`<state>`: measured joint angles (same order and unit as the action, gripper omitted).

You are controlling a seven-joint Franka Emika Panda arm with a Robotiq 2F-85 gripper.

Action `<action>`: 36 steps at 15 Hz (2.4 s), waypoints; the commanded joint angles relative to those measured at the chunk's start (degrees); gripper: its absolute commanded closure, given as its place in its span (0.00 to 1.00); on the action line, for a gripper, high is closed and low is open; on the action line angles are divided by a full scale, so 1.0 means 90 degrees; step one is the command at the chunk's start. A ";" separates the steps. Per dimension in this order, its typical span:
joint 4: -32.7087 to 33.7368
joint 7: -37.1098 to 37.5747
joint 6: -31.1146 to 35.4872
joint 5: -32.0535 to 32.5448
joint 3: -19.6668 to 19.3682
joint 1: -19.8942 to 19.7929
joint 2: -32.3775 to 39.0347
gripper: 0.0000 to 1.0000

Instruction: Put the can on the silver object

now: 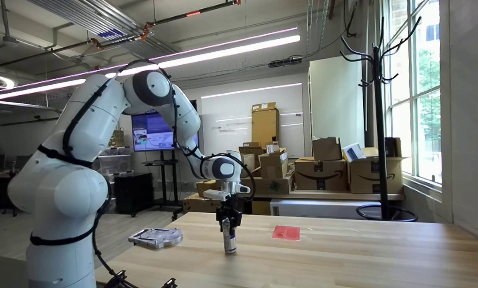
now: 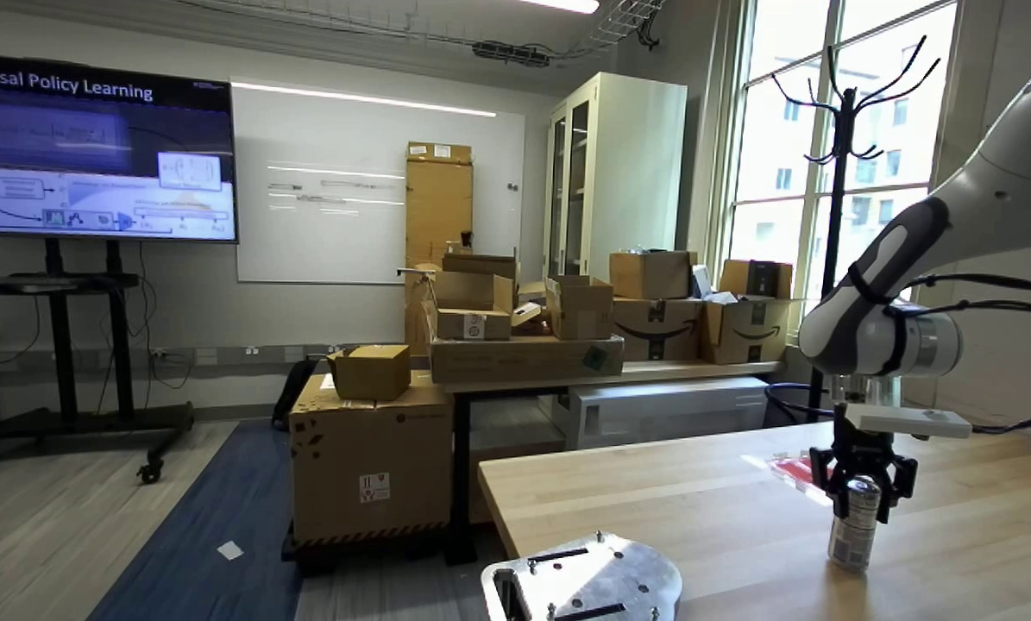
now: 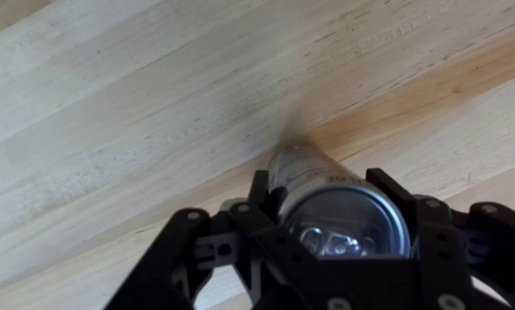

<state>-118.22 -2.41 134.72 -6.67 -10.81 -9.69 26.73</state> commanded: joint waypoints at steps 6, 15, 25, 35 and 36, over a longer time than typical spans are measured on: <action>-0.1027 0.0074 -0.0089 0.0973 0.0096 0.0316 -0.2025 0.66; -0.1133 -0.0215 -0.0963 0.1436 0.0858 0.0913 -0.3228 0.66; -0.0805 -0.0634 -0.1136 0.1745 0.1428 0.1422 -0.2936 0.66; -0.0043 -0.0882 -0.1291 0.1725 0.1890 0.1875 -0.1807 0.66; 0.0103 -0.0877 -0.1284 0.1704 0.1933 0.1913 -0.1631 0.66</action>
<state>-122.57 -8.48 125.68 8.56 5.43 7.05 8.08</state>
